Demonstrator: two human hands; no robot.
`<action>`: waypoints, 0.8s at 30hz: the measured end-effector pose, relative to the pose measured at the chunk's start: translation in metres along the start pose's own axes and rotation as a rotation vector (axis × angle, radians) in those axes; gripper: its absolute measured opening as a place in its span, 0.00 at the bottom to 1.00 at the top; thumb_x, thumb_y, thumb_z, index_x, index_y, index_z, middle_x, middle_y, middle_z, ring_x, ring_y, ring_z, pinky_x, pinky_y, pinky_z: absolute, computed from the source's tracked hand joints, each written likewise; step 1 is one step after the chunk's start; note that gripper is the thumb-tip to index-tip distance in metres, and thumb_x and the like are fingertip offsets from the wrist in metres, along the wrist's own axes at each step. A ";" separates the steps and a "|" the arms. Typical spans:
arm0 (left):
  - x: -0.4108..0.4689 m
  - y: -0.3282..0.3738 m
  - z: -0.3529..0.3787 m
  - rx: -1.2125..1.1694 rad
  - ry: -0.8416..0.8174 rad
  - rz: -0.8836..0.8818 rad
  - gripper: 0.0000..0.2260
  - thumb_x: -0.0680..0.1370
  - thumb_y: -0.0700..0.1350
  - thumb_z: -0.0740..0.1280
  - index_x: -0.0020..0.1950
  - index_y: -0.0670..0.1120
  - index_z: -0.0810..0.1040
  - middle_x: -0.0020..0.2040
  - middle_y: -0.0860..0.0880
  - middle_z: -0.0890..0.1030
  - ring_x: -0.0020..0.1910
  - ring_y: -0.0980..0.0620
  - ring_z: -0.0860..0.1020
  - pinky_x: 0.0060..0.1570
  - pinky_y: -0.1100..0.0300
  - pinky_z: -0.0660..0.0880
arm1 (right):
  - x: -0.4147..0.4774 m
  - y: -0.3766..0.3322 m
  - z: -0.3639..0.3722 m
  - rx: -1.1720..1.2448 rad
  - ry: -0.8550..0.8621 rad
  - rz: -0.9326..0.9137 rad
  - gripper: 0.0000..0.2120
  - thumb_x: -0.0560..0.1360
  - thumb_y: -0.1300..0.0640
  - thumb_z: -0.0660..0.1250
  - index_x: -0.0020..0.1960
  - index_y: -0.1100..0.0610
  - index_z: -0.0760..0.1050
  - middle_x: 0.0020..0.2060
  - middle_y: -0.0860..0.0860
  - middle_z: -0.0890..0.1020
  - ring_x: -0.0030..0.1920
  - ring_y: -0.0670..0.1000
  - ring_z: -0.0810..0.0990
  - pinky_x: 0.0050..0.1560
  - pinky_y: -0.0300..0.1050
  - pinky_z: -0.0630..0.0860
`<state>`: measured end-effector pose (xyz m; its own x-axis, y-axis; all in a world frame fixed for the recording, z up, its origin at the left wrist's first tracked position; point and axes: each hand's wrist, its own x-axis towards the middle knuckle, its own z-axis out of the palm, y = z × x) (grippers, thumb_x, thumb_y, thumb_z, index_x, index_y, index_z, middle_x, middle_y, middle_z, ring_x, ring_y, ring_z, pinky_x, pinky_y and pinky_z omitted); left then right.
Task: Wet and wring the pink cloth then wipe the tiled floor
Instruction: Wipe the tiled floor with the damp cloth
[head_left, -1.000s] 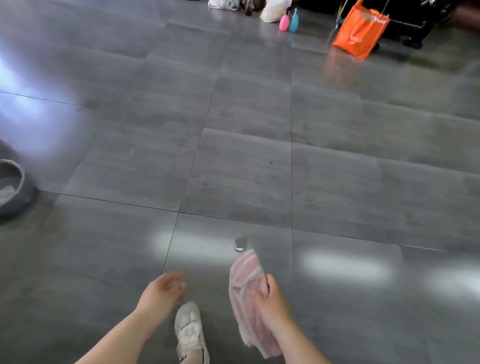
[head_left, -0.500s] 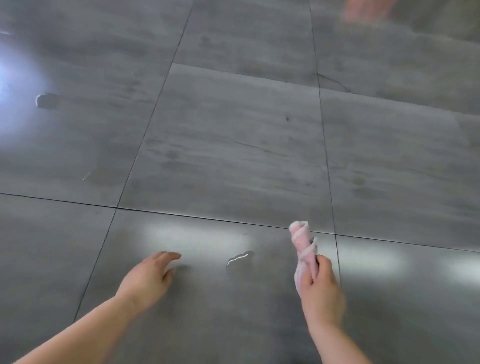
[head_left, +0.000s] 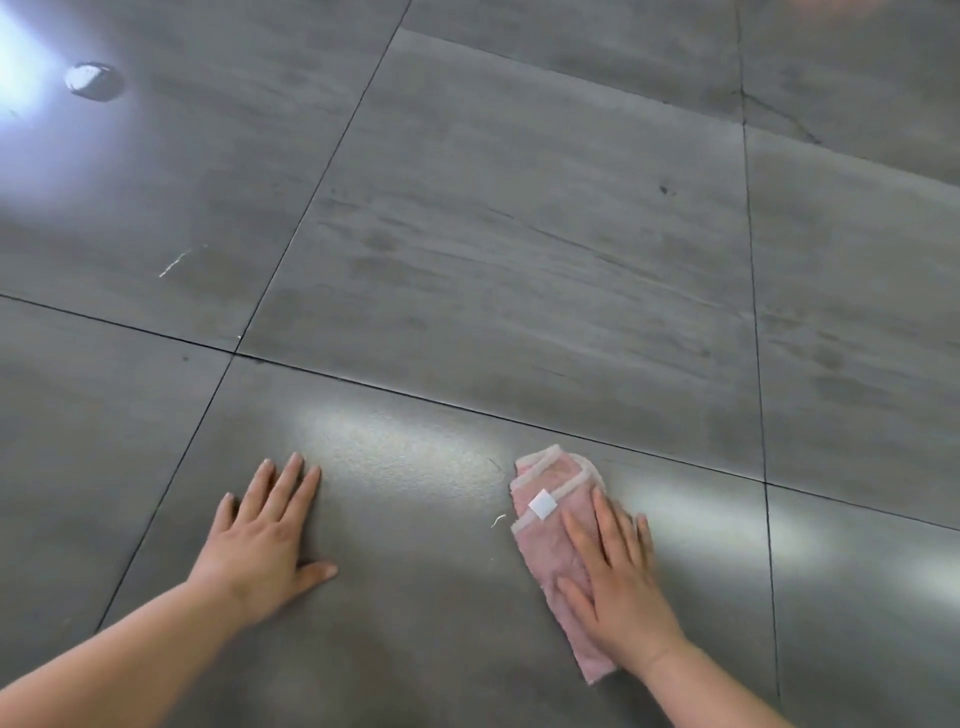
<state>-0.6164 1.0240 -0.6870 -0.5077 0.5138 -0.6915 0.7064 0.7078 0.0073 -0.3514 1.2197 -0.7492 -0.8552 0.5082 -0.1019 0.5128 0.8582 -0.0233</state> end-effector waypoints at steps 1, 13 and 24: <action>0.001 0.000 0.001 -0.004 0.001 0.001 0.42 0.74 0.63 0.57 0.72 0.47 0.31 0.75 0.50 0.33 0.75 0.48 0.35 0.74 0.50 0.43 | -0.003 -0.013 0.005 0.003 0.031 -0.001 0.28 0.78 0.40 0.36 0.75 0.48 0.41 0.75 0.52 0.38 0.75 0.51 0.37 0.70 0.53 0.44; 0.005 -0.017 0.008 -0.099 0.040 0.018 0.47 0.71 0.62 0.64 0.72 0.50 0.33 0.75 0.49 0.34 0.75 0.50 0.36 0.74 0.53 0.41 | 0.092 -0.038 0.003 -0.020 0.149 0.122 0.28 0.67 0.46 0.54 0.65 0.53 0.66 0.66 0.61 0.72 0.70 0.60 0.65 0.67 0.55 0.62; 0.004 -0.026 0.009 -0.137 0.055 -0.050 0.50 0.68 0.64 0.66 0.72 0.51 0.31 0.75 0.48 0.33 0.75 0.49 0.35 0.74 0.52 0.40 | 0.038 -0.125 0.008 -0.029 0.120 -0.342 0.34 0.64 0.41 0.54 0.69 0.48 0.61 0.76 0.56 0.49 0.75 0.56 0.40 0.70 0.51 0.45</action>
<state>-0.6324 1.0037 -0.6966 -0.5693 0.4992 -0.6532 0.6072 0.7910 0.0753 -0.4472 1.1309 -0.7578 -0.9805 0.1948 0.0247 0.1947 0.9808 -0.0070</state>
